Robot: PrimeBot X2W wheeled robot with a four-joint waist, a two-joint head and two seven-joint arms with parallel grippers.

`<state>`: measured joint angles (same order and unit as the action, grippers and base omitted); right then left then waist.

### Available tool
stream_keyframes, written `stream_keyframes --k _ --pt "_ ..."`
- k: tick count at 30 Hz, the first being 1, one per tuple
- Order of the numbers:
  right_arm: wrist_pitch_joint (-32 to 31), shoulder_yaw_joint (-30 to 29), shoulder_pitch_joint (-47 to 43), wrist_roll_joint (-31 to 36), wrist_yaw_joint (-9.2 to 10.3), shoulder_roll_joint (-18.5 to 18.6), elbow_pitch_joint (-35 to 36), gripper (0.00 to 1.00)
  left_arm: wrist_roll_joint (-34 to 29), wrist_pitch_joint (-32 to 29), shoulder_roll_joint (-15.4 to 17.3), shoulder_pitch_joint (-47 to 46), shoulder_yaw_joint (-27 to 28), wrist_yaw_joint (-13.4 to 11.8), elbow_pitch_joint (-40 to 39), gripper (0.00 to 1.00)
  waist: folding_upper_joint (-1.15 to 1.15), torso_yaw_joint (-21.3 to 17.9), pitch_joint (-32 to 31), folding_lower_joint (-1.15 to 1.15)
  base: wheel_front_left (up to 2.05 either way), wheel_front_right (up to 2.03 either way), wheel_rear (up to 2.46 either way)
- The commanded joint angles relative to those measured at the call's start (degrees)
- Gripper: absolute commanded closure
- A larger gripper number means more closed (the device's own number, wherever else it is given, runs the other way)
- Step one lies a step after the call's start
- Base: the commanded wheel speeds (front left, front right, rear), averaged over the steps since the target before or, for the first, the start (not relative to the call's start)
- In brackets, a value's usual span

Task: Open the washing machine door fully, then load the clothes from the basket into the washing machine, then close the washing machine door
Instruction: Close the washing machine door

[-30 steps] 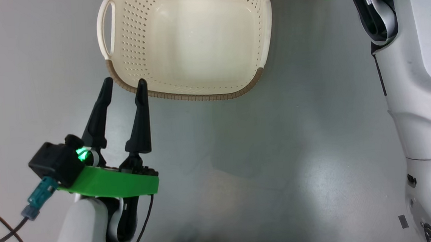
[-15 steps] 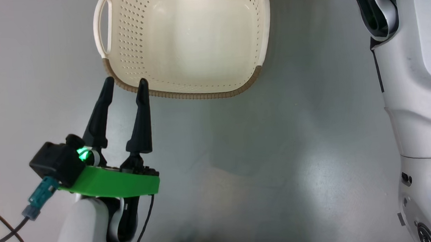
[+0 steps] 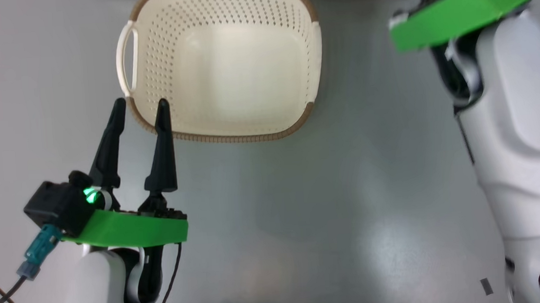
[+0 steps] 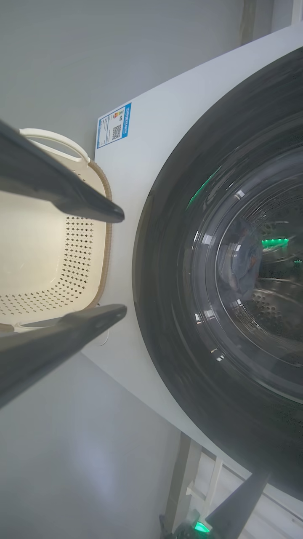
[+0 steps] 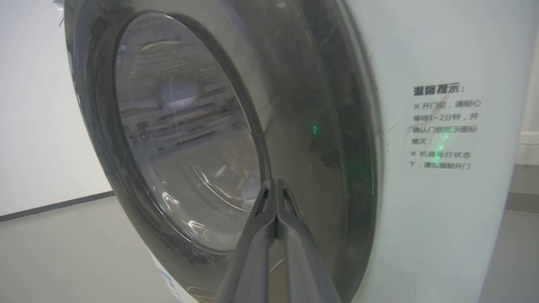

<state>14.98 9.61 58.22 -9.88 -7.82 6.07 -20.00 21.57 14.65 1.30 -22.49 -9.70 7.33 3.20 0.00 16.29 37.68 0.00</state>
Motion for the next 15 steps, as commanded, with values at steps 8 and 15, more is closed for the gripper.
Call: stream_keyframes --k 8,15 --pt "0.02 2.90 -11.18 -2.94 0.33 -0.41 1.95 1.00 -2.67 0.35 1.58 3.26 3.42 0.15 -0.72 0.00 0.00 -3.37 -7.41 0.00 0.00 0.00 0.00" --pt "0.02 1.45 -18.31 -4.28 0.33 -0.78 2.30 0.00 -4.03 0.35 1.58 5.49 4.30 0.15 -0.25 0.00 0.00 -5.43 -12.38 0.00 0.00 0.00 0.00"
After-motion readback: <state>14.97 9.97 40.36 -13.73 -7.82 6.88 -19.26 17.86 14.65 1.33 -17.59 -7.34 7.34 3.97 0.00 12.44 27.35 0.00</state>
